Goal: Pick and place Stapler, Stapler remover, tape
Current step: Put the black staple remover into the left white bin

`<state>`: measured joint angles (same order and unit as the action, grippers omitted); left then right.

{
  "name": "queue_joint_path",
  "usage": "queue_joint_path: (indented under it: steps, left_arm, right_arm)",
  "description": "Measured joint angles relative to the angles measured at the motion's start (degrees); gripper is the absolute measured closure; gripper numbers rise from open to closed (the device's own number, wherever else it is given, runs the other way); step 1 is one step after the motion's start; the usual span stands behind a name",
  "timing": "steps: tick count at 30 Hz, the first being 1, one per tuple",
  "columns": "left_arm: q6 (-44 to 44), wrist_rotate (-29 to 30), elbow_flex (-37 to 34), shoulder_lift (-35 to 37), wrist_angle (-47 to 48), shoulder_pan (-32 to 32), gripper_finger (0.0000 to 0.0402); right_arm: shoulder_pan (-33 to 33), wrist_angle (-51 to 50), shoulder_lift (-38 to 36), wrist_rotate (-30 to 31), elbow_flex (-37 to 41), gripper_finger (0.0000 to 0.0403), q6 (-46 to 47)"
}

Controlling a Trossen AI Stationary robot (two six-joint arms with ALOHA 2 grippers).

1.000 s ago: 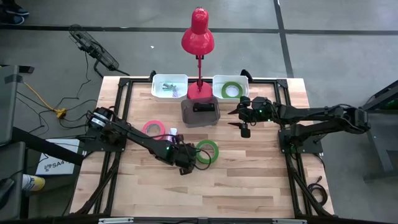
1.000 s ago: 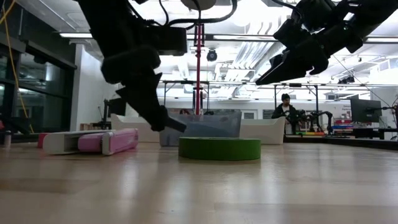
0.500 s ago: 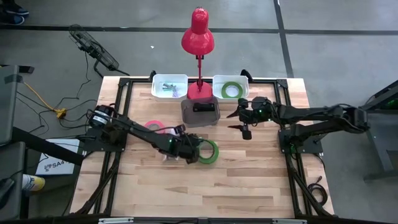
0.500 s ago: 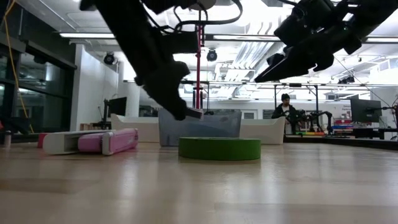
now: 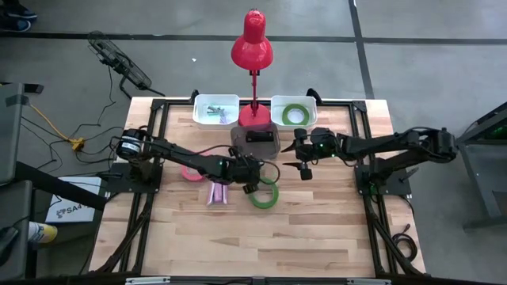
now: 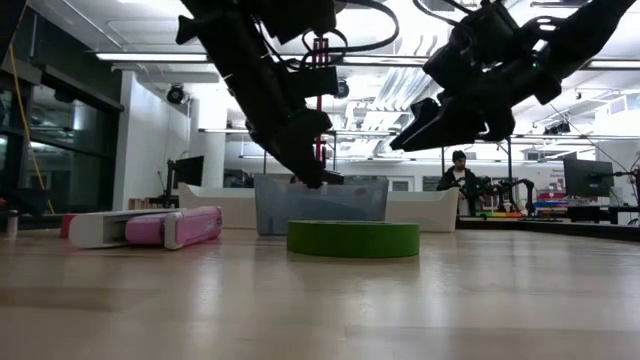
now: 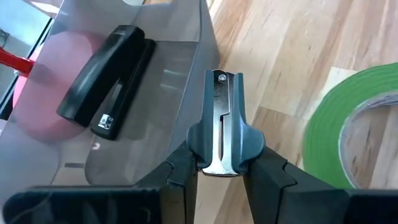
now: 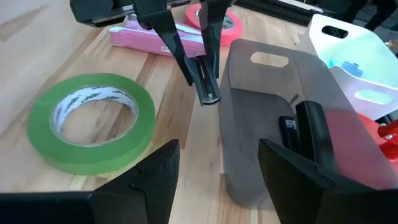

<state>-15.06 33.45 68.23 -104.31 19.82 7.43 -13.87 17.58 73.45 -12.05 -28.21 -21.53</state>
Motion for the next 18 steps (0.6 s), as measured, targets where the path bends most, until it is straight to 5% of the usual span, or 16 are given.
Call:
queue_joint_path:
  steps: [18]
  left_arm:
    - [5.3, 0.1, 0.0, 0.0, -6.4, -0.7, 0.0313]
  right_arm:
    - [1.1, 14.7, 11.5, -1.4, 0.0, 0.0171, -2.6]
